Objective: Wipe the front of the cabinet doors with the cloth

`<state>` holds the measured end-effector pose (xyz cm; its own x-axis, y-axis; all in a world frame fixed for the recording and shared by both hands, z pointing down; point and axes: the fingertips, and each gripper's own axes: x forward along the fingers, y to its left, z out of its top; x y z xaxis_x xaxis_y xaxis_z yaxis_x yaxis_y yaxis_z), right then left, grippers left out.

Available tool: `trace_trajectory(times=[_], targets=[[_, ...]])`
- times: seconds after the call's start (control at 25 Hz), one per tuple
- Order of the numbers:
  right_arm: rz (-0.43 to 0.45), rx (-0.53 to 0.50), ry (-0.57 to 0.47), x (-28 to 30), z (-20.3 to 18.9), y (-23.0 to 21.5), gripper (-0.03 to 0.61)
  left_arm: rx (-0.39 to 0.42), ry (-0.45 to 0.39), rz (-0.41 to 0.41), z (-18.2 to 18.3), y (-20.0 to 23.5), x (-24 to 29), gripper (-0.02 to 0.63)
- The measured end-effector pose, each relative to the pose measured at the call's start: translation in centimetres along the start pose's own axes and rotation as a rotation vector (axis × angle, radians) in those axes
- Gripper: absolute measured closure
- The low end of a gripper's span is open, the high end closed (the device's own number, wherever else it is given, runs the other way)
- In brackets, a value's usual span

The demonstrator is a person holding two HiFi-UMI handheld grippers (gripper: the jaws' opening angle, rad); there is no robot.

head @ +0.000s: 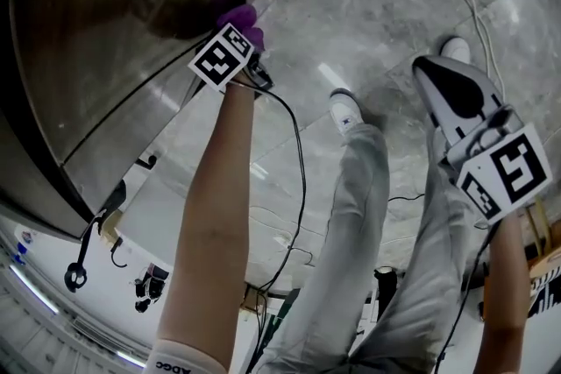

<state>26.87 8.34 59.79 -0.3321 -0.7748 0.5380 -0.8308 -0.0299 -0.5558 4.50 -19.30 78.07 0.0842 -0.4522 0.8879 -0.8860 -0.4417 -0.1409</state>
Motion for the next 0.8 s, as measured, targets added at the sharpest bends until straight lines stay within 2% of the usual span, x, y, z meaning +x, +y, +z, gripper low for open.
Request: trace_trajectory(times=[0.28, 0.52, 0.68, 0.8], targets=[[-0.063, 0.025, -0.033, 0.3, 0.3, 3.2, 0.551, -0.014, -0.026, -0.048, -1.2, 1.9, -3.2, 0.568], [-0.007, -0.015, -0.032, 1.3, 3.5, 9.1, 0.551, -0.039, -0.076, -0.172, -0.1, 0.5, -8.8, 0.568], [0.039, -0.031, -0.029, 1.2, 5.8, 12.0, 0.551, -0.022, -0.18, -0.227, 2.5, -0.7, -14.5, 0.568], [0.065, -0.036, -0.021, 1.4, 6.9, 13.6, 0.551, -0.003, -0.265, -0.237, 4.1, -1.0, -18.7, 0.568]])
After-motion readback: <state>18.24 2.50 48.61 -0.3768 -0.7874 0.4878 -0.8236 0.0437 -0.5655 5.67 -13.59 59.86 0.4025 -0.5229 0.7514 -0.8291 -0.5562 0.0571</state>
